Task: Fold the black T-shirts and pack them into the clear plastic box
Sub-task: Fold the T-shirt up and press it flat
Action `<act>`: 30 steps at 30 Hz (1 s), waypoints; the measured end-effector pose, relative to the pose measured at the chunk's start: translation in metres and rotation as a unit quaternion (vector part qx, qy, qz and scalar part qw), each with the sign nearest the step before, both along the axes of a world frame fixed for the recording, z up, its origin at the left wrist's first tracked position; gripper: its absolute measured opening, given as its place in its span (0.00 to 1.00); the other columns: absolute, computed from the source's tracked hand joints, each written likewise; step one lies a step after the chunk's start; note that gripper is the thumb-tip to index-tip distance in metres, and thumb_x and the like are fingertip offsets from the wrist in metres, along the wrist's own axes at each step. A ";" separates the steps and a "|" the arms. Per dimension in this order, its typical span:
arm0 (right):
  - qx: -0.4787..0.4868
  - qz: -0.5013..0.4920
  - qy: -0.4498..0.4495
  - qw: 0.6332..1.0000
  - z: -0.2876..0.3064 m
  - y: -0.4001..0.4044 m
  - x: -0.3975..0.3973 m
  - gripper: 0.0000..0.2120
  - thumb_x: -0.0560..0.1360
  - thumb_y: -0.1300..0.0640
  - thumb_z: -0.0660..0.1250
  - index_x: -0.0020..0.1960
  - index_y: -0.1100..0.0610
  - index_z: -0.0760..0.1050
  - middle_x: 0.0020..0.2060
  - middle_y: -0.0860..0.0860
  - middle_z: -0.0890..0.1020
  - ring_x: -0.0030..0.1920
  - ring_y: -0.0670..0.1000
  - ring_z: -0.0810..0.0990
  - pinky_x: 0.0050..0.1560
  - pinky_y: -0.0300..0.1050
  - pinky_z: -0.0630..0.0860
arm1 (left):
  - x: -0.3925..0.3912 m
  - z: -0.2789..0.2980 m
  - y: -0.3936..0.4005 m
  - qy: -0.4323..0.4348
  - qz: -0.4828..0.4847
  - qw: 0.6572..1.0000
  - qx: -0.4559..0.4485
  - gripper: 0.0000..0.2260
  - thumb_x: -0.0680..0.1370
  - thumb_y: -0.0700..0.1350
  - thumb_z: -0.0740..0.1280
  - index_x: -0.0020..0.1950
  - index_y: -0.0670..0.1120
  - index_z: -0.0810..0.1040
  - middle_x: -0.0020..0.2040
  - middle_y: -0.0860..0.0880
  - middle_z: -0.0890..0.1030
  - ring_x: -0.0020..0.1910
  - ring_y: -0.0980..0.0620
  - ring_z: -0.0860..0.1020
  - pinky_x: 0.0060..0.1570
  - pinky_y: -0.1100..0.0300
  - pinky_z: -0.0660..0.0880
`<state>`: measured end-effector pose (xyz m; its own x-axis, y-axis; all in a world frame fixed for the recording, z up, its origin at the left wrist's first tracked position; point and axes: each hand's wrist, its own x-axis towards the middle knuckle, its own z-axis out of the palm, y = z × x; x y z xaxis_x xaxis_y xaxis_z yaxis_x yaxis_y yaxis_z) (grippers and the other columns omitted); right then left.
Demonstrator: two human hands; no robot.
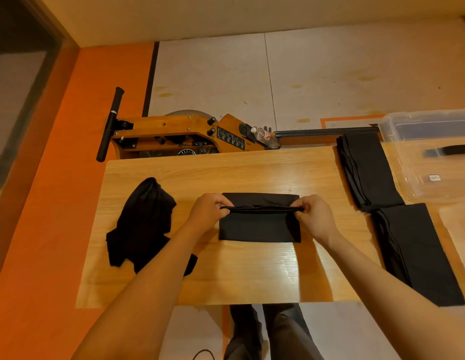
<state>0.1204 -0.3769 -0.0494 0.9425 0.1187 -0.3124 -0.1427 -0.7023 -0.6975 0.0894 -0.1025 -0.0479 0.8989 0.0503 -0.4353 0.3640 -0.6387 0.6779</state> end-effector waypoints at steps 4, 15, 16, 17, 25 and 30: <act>-0.016 0.003 -0.009 1.000 -0.005 -0.007 -0.029 0.11 0.70 0.71 0.69 0.47 0.58 0.82 0.45 0.49 0.74 0.48 0.49 0.75 0.49 0.39 0.70 | -0.026 -0.003 -0.004 -0.009 -0.019 1.000 0.019 0.08 0.75 0.35 0.69 0.48 0.46 0.84 0.43 0.54 0.79 0.42 0.57 0.76 0.40 0.68 0.71; -0.062 0.038 -0.027 0.997 -0.025 -0.014 -0.067 0.10 0.71 0.63 0.74 0.51 0.55 0.81 0.48 0.47 0.73 0.51 0.51 0.76 0.46 0.34 0.69 | -0.064 -0.021 -0.008 -0.042 -0.046 0.997 0.055 0.08 0.74 0.36 0.69 0.46 0.47 0.84 0.46 0.50 0.79 0.45 0.52 0.78 0.46 0.57 0.76; -0.061 0.039 -0.027 0.997 -0.025 -0.014 -0.069 0.10 0.70 0.59 0.75 0.50 0.53 0.81 0.48 0.47 0.73 0.51 0.50 0.75 0.45 0.33 0.69 | -0.065 -0.022 -0.008 -0.047 -0.045 0.996 0.056 0.07 0.73 0.37 0.69 0.45 0.47 0.84 0.45 0.50 0.79 0.46 0.51 0.78 0.46 0.54 0.77; -0.061 0.037 -0.032 0.997 -0.026 -0.014 -0.070 0.10 0.70 0.54 0.76 0.49 0.52 0.80 0.48 0.46 0.72 0.49 0.48 0.74 0.44 0.34 0.69 | -0.066 -0.023 -0.009 -0.056 -0.043 0.996 0.058 0.06 0.73 0.38 0.70 0.44 0.48 0.84 0.44 0.50 0.78 0.46 0.49 0.78 0.46 0.52 0.77; -0.119 -0.059 -0.113 0.985 -0.024 0.008 -0.058 0.13 0.79 0.54 0.66 0.60 0.59 0.77 0.57 0.56 0.74 0.60 0.56 0.72 0.58 0.47 0.71 | -0.057 -0.021 -0.025 -0.119 -0.007 0.973 0.197 0.18 0.79 0.49 0.65 0.69 0.48 0.73 0.62 0.45 0.72 0.61 0.45 0.69 0.61 0.53 0.68; -0.096 -0.125 -0.062 0.986 -0.026 0.028 -0.052 0.26 0.76 0.55 0.71 0.70 0.62 0.68 0.64 0.59 0.72 0.64 0.59 0.71 0.63 0.51 0.70 | -0.051 -0.023 -0.046 -0.035 -0.037 0.967 0.248 0.27 0.81 0.54 0.61 0.78 0.55 0.54 0.74 0.45 0.56 0.72 0.45 0.58 0.70 0.51 0.60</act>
<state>0.0684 -0.3487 -0.0756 0.9671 -0.1727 -0.1867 -0.2503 -0.7766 -0.5781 0.0389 -0.1490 -0.0712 0.9346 0.1714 -0.3116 0.2687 -0.9143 0.3030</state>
